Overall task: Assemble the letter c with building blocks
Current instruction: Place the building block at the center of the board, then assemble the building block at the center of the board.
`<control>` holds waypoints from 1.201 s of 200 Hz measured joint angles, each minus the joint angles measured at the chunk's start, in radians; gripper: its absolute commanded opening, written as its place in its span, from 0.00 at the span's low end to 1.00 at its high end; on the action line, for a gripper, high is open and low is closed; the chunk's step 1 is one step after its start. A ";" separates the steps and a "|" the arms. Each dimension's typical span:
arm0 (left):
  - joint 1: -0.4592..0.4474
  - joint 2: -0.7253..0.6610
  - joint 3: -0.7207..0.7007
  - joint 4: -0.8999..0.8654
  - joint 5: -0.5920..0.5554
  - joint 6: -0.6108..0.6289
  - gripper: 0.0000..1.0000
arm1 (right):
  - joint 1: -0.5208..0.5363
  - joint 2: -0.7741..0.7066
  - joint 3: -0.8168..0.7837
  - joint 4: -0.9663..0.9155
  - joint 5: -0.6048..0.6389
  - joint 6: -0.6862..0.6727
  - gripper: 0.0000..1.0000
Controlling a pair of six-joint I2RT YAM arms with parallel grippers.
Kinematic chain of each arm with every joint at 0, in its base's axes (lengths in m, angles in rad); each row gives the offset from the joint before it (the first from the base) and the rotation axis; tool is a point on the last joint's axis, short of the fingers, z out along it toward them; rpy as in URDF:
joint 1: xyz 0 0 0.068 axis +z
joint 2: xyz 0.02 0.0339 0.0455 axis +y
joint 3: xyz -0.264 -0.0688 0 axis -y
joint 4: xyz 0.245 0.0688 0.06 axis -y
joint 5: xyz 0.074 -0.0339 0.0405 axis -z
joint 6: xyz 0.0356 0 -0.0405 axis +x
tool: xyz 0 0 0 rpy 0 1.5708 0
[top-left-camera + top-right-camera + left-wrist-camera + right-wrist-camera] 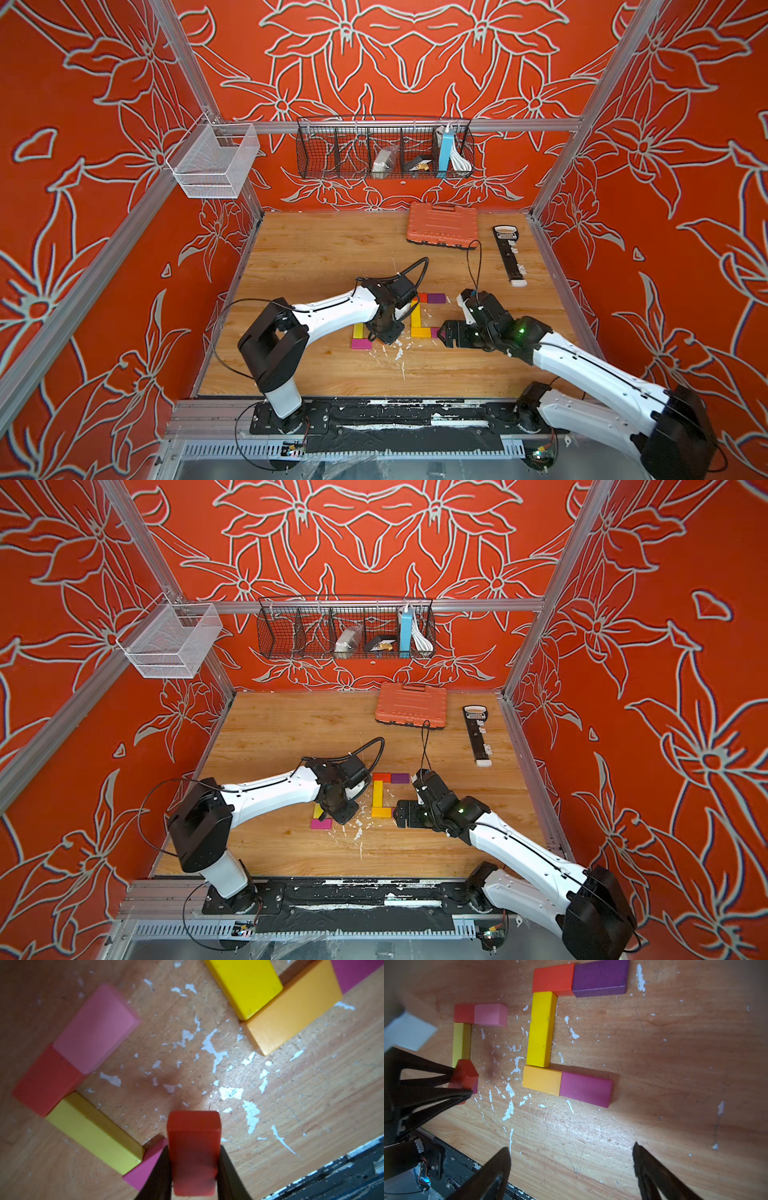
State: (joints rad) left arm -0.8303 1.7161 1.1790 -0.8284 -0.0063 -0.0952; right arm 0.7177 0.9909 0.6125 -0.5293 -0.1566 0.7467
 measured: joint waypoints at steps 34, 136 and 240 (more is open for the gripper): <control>-0.028 0.058 0.009 0.001 -0.001 0.002 0.29 | 0.000 -0.019 0.000 -0.016 0.000 -0.006 0.94; -0.029 0.047 -0.043 0.036 0.004 -0.040 0.65 | 0.000 -0.036 0.000 -0.021 0.000 -0.027 0.95; 0.194 -0.525 -0.188 0.166 0.077 -0.249 0.90 | 0.048 0.226 0.245 -0.032 -0.054 -0.251 0.91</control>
State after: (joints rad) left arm -0.6365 1.1915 0.9905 -0.6628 0.0708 -0.3443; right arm 0.7654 1.2171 0.8577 -0.5613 -0.2104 0.4961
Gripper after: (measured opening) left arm 0.859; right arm 0.912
